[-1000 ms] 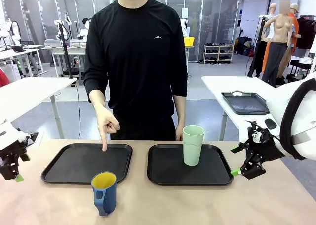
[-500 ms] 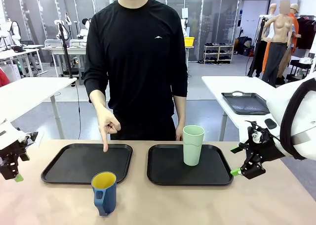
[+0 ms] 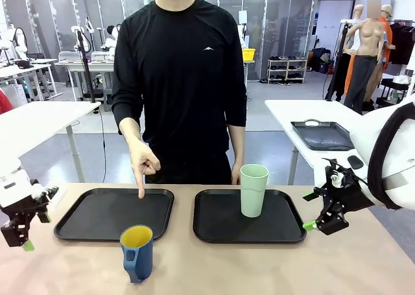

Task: Sort and store the cups by type.
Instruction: Pick up the Handle plastic cup and place it into the empty Flat Tray.

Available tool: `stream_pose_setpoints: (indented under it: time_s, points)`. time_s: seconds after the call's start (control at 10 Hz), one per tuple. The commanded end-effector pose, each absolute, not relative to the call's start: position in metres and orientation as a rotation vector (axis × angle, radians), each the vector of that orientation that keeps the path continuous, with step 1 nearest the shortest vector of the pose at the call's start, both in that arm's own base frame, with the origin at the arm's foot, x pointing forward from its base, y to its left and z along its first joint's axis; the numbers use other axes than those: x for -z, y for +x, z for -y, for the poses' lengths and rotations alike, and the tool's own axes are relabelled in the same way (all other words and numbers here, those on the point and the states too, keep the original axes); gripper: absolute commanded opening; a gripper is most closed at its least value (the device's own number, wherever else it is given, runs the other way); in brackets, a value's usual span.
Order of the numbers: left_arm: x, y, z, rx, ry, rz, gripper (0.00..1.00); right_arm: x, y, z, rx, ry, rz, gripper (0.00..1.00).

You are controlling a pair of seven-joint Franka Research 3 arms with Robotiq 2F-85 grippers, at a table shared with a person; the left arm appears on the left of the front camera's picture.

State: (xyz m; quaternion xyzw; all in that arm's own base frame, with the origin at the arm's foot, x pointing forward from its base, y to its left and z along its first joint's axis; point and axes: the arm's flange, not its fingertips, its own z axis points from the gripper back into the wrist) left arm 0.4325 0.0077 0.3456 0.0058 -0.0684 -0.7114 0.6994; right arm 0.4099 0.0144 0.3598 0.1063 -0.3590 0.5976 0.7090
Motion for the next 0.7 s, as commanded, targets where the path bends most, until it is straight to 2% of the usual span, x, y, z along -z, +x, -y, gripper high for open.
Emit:
stream_pose_setpoints:
  time_s: [0.0, 0.2, 0.4, 0.6]
  points:
    - [-0.345, 0.435, -0.012, 1.664, -0.089, 0.172, 1.00, -0.360, 0.410, -0.015, -1.329, 0.233, 0.798, 1.00]
    - [-0.337, 0.433, 0.000, 1.687, -0.265, 0.284, 1.00, -0.360, 0.410, -0.015, -1.329, 0.233, 0.798, 1.00]
    - [-0.332, 0.430, 0.007, 1.691, -0.479, 0.457, 1.00, -0.360, 0.410, -0.015, -1.329, 0.233, 0.798, 1.00]
    - [-0.321, 0.431, 0.014, 1.614, -0.615, 0.616, 1.00, -0.360, 0.410, -0.015, -1.329, 0.233, 0.798, 1.00]
